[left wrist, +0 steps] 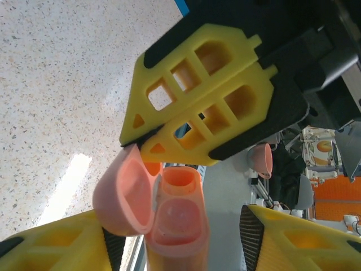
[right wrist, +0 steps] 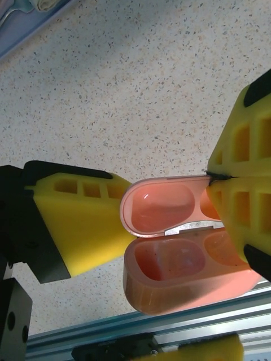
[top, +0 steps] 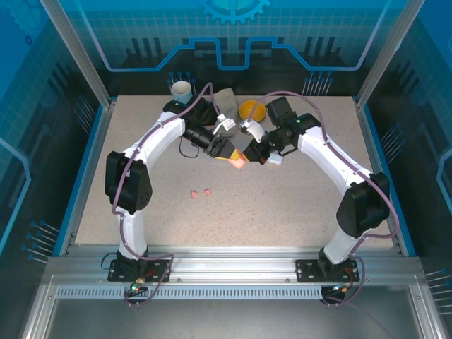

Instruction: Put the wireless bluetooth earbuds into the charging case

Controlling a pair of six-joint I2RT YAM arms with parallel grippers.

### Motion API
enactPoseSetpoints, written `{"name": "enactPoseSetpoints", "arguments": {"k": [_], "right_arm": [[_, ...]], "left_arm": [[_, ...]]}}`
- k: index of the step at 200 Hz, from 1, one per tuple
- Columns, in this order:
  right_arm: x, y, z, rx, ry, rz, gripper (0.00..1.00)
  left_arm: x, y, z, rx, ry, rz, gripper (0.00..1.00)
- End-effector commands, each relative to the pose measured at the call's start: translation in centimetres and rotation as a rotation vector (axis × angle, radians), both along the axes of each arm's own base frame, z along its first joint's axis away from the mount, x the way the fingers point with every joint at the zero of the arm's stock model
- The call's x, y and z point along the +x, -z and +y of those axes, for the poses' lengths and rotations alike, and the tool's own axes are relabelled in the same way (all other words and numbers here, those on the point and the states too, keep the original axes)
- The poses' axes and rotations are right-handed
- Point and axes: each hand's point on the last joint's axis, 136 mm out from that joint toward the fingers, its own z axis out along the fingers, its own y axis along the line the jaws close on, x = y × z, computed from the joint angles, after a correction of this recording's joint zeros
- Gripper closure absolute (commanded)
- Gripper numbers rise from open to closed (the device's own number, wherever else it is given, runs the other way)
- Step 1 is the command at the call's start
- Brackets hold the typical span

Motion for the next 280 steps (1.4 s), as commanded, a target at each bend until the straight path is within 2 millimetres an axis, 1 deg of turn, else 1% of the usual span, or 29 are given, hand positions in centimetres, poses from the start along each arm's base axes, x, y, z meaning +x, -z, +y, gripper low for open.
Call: {"name": "enactPoseSetpoints", "arguments": {"k": [1,5,11,50,83,118,140,163,173,186,193,209,242,257,280], "right_arm": [[-0.1,-0.7,0.8,0.005,-0.026,-0.015,1.0],[-0.1,-0.7,0.9,0.005,-0.027,-0.017,1.0],[-0.1,-0.7,0.9,0.005,-0.027,-0.018,1.0],[0.0,-0.7,1.0,-0.004,-0.029,-0.02,1.0],[0.1,-0.8,0.9,-0.008,-0.026,-0.026,1.0],[0.3,-0.8,0.9,-0.009,-0.022,-0.03,1.0],[0.4,-0.9,0.9,-0.012,-0.017,-0.036,1.0],[0.7,-0.9,0.9,-0.014,-0.01,-0.042,1.0],[0.8,-1.1,0.9,-0.013,-0.006,-0.047,1.0],[1.0,-1.3,0.9,-0.012,-0.002,-0.054,1.0],[1.0,-1.4,1.0,-0.01,-0.003,-0.059,1.0],[1.1,-1.5,1.0,-0.008,-0.002,-0.061,1.0],[1.2,-1.3,0.8,-0.022,0.003,-0.062,1.0],[1.2,-1.0,0.7,-0.029,0.004,-0.058,1.0],[1.3,-0.8,0.6,-0.031,0.009,-0.056,1.0]], "left_arm": [[-0.4,0.3,-0.4,-0.025,0.024,0.023,0.46],[-0.5,0.0,-0.4,-0.028,0.025,0.016,0.47],[-0.4,0.4,-0.5,-0.025,0.025,0.027,0.48],[-0.7,0.6,-0.7,-0.019,0.038,0.037,0.56],[-0.9,0.9,-0.8,-0.015,0.044,0.048,0.59],[-0.9,0.9,-0.8,-0.016,0.044,0.046,0.67],[-0.9,0.7,-0.8,-0.019,0.045,0.045,0.75],[-1.0,0.6,-0.7,-0.019,0.045,0.049,0.79],[-1.1,0.6,-0.7,-0.02,0.047,0.054,0.82],[-1.2,0.6,-0.7,-0.022,0.05,0.06,0.83],[-1.2,0.6,-0.7,-0.024,0.05,0.062,0.83],[-1.3,0.5,-0.6,-0.021,0.049,0.064,0.76],[-1.1,0.1,-0.3,-0.036,0.04,0.054,0.7],[-0.9,-0.3,-0.2,-0.05,0.031,0.049,0.69],[-0.7,-0.7,-0.1,-0.061,0.024,0.043,0.69]]}}
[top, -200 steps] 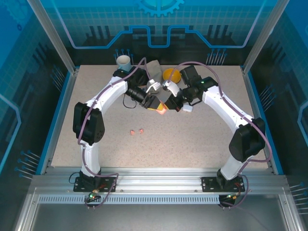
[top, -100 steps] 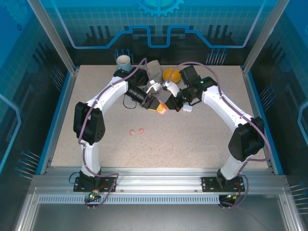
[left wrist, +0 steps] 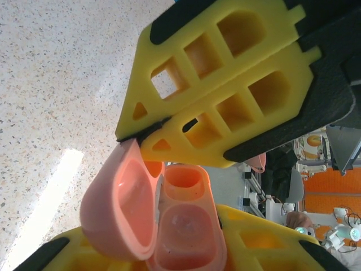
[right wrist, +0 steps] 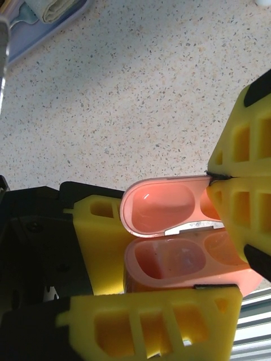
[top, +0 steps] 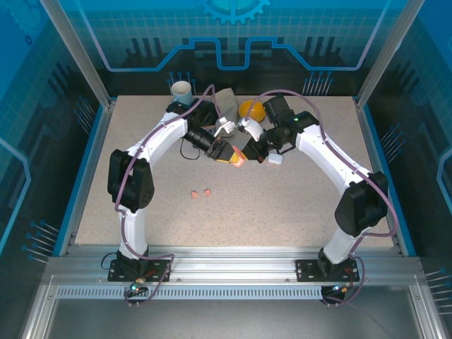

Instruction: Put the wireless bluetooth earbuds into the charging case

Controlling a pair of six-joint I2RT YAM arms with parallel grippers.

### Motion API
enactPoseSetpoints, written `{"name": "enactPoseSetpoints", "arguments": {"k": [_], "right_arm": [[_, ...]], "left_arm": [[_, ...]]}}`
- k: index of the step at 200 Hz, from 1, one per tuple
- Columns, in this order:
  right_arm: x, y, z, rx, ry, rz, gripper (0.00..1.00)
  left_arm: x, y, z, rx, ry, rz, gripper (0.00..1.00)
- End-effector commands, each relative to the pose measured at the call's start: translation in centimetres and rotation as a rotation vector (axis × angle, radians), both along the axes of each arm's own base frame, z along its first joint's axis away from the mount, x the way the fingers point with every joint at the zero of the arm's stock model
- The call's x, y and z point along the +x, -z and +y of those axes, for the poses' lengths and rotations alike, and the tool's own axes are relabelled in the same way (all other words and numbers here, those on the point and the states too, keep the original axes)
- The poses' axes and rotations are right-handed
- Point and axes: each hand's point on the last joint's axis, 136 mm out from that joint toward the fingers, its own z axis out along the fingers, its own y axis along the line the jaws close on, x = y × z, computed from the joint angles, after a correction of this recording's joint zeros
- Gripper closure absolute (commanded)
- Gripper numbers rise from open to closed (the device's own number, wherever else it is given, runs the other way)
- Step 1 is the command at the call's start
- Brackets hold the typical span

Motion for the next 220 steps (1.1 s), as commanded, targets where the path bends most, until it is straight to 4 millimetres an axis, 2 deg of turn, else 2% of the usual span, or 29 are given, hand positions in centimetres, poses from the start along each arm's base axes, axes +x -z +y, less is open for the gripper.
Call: {"name": "enactPoseSetpoints", "arguments": {"k": [1,27,57,75,97,120,137,165,179,197,220], "right_arm": [[0.7,-0.4,0.4,0.0,0.001,-0.031,1.0],[0.8,-0.3,0.4,0.0,0.005,-0.031,1.0],[1.0,-0.5,0.4,0.0,0.012,-0.034,1.0],[1.6,-1.4,0.1,0.017,0.056,-0.046,1.0],[2.4,-4.6,-0.8,0.103,0.154,-0.059,0.67],[2.1,-8.2,-2.2,0.205,0.265,-0.049,0.52],[2.0,-8.9,-3.4,0.236,0.393,-0.011,0.47],[1.1,-6.1,-4.1,0.235,0.585,0.118,0.45],[0.5,-3.5,-4.0,0.194,0.669,0.17,0.45],[-0.2,-1.0,-3.1,0.118,0.73,0.199,0.45],[-0.8,2.0,-1.6,0.022,0.793,0.244,0.45]], "left_arm": [[-0.3,-1.4,0.1,-0.051,-0.002,0.011,0.69],[-0.3,-1.5,0.1,-0.059,-0.003,0.01,0.73],[-0.3,-1.5,0.1,-0.067,-0.002,0.011,0.89],[-0.3,-1.7,0.2,-0.077,-0.005,0.006,1.0],[0.3,-1.9,0.6,-0.075,-0.036,-0.03,1.0],[1.6,-2.4,1.6,-0.05,-0.119,-0.129,1.0],[3.1,-3.0,2.6,0.004,-0.22,-0.246,1.0],[5.2,-4.5,4.3,0.078,-0.402,-0.422,1.0],[5.6,-5.1,5.0,0.09,-0.455,-0.494,1.0],[6.3,-5.9,6.4,0.108,-0.562,-0.64,1.0],[6.3,-7.1,8.7,0.11,-0.701,-0.885,1.0]]}}
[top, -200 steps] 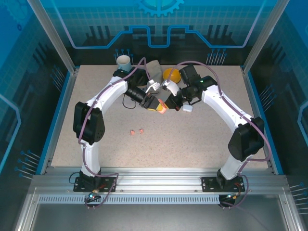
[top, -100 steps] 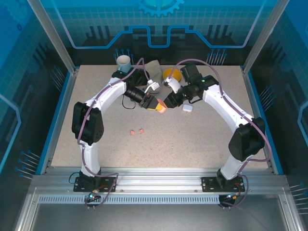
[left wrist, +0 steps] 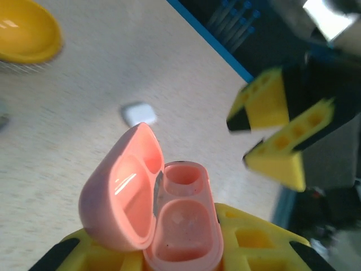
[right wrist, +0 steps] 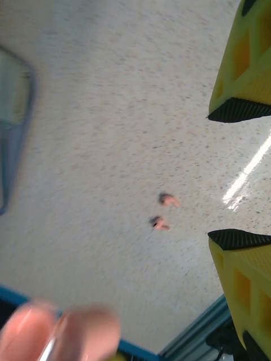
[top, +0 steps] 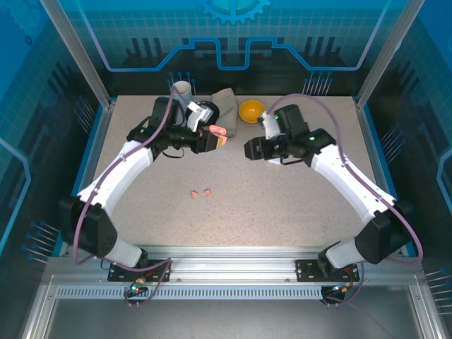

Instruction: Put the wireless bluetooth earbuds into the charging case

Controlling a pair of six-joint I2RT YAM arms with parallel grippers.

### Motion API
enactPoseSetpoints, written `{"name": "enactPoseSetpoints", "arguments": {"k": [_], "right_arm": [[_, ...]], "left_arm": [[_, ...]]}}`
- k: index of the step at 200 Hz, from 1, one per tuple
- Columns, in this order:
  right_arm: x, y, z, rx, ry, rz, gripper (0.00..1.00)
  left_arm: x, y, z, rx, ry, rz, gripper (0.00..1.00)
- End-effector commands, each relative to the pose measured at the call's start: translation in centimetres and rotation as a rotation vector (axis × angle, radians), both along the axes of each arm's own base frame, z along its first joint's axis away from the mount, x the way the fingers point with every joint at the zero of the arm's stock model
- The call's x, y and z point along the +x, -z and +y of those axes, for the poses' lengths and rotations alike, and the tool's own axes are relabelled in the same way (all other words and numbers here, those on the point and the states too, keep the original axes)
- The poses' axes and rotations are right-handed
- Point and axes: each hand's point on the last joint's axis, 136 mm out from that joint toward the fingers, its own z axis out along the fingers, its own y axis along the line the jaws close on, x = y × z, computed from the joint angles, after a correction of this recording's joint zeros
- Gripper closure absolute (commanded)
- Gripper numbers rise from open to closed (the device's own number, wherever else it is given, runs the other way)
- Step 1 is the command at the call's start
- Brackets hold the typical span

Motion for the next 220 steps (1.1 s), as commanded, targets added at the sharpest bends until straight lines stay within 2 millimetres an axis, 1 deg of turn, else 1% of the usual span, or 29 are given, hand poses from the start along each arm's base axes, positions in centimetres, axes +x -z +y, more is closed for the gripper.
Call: {"name": "enactPoseSetpoints", "arguments": {"k": [1,3,5,14,19,21,27,34,38,40,50,59,72,94,114,131,154,181,188,191,193,196,220], "right_arm": [[0.1,3.4,0.6,-0.081,0.158,0.095,0.45],[0.2,3.6,0.6,-0.087,0.165,0.1,0.45],[0.1,3.9,0.8,-0.095,0.166,0.105,0.45],[-0.1,4.9,1.6,-0.118,0.183,0.133,0.45],[-0.1,5.6,1.9,-0.133,0.191,0.15,0.45],[-0.2,5.9,2.1,-0.14,0.194,0.159,0.45],[-0.3,6.6,2.7,-0.155,0.202,0.177,0.45],[-0.4,7.2,3.5,-0.166,0.208,0.194,0.46],[-0.5,7.5,4.1,-0.171,0.207,0.204,0.46],[-0.6,7.7,4.3,-0.176,0.207,0.21,0.46],[-0.9,8.5,5.5,-0.198,0.217,0.231,0.46],[-1.2,8.8,6.9,-0.207,0.207,0.239,0.46],[-1.6,9.5,8.4,-0.238,0.222,0.26,0.47],[-2.3,10.6,11.2,-0.251,0.244,0.288,0.48],[-3.0,11.5,13.7,-0.262,0.26,0.3,0.49],[-3.5,12.4,15.3,-0.289,0.285,0.308,0.51],[-4.2,13.8,16.8,-0.311,0.331,0.328,0.53],[-4.4,15.0,18.2,-0.339,0.381,0.325,0.55],[-4.4,15.2,18.5,-0.359,0.388,0.314,0.55],[-4.4,15.0,18.5,-0.363,0.393,0.306,0.55],[-4.4,15.7,18.5,-0.381,0.396,0.308,0.55],[-4.4,15.9,18.5,-0.393,0.399,0.307,0.55],[-4.3,17.0,19.4,-0.434,0.411,0.302,0.54]], "left_arm": [[2.4,-2.3,2.5,0.015,-0.21,-0.297,1.0],[2.4,-2.7,2.8,0.013,-0.227,-0.325,1.0],[2.3,-2.4,3.1,0.019,-0.243,-0.335,1.0],[2.3,-3.2,4.4,0.012,-0.323,-0.438,1.0],[2.2,-3.1,5.1,0.017,-0.364,-0.471,1.0],[2.2,-3.5,5.3,0.01,-0.378,-0.493,1.0],[2.0,-3.3,6.1,0.018,-0.418,-0.526,1.0],[1.8,-3.7,7.0,0.011,-0.465,-0.573,1.0],[1.7,-3.3,7.5,0.018,-0.49,-0.58,1.0],[1.7,-3.5,7.7,0.013,-0.503,-0.592,1.0],[1.6,-3.1,8.9,0.014,-0.563,-0.612,1.0],[1.4,-2.7,9.5,0.009,-0.591,-0.623,1.0],[1.1,-2.4,10.5,-0.015,-0.642,-0.648,1.0],[0.9,-2.6,12.5,-0.047,-0.752,-0.676,1.0],[1.0,-3.2,14.7,-0.074,-0.855,-0.692,1.0],[1.2,-3.6,16.3,-0.088,-0.926,-0.695,1.0],[1.3,-3.9,18.5,-0.102,-1.014,-0.686,1.0],[1.0,-4.5,20.3,-0.115,-1.076,-0.69,1.0],[0.9,-4.6,20.7,-0.12,-1.085,-0.691,1.0],[0.9,-4.7,20.7,-0.121,-1.085,-0.692,1.0],[0.8,-4.7,20.8,-0.122,-1.088,-0.692,1.0],[0.8,-4.7,21.0,-0.122,-1.092,-0.693,1.0],[0.5,-5.2,21.2,-0.128,-1.093,-0.702,1.0]]}}
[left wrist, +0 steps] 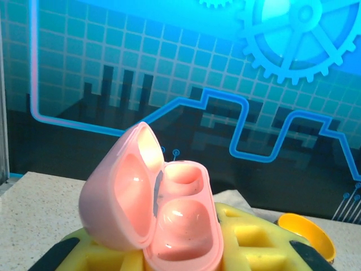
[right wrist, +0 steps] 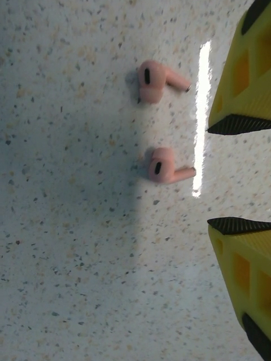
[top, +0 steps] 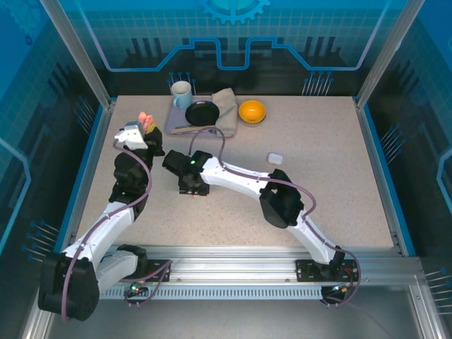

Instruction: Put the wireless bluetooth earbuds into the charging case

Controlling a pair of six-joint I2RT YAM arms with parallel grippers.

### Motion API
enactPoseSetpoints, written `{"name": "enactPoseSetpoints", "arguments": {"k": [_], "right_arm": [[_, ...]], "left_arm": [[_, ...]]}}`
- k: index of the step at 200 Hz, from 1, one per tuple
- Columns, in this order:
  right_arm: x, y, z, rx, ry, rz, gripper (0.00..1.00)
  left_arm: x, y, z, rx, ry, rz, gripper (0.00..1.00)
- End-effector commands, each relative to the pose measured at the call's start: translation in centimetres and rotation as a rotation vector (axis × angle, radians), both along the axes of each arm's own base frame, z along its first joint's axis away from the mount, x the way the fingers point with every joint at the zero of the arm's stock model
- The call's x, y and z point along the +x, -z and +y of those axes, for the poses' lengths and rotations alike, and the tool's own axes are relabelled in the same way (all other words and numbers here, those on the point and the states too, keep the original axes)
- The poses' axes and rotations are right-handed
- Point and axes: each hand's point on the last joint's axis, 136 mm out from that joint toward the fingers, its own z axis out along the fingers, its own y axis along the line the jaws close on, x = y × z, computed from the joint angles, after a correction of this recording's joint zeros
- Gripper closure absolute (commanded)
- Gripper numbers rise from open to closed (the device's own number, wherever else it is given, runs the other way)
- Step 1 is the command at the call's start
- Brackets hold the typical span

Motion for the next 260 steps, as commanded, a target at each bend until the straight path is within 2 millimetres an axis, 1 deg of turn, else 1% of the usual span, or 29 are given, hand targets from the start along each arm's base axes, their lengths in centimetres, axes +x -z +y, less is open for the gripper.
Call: {"name": "enactPoseSetpoints", "arguments": {"k": [1,12,56,121,176,260], "right_arm": [[-0.4,1.1,-1.0,-0.111,0.057,-0.001,0.54],[-0.4,1.5,-0.8,-0.122,0.063,0.001,0.54],[0.0,2.5,-1.7,-0.166,0.133,-0.006,0.54],[0.6,3.6,-0.5,-0.137,0.141,0.008,0.55],[0.9,5.0,-0.4,-0.13,0.17,0.036,0.56],[1.3,6.0,-0.4,-0.125,0.203,0.051,0.6]], "left_arm": [[-0.8,-1.6,1.0,-0.038,-0.031,-0.058,1.0],[-1.0,-1.5,1.2,-0.035,-0.033,-0.058,1.0],[-1.4,-1.5,1.5,-0.038,-0.041,-0.064,1.0],[-1.4,-1.5,1.7,-0.045,-0.046,-0.066,1.0],[-1.4,-1.1,1.8,-0.05,-0.047,-0.062,1.0],[-1.4,-0.9,1.8,-0.051,-0.046,-0.057,1.0]]}}
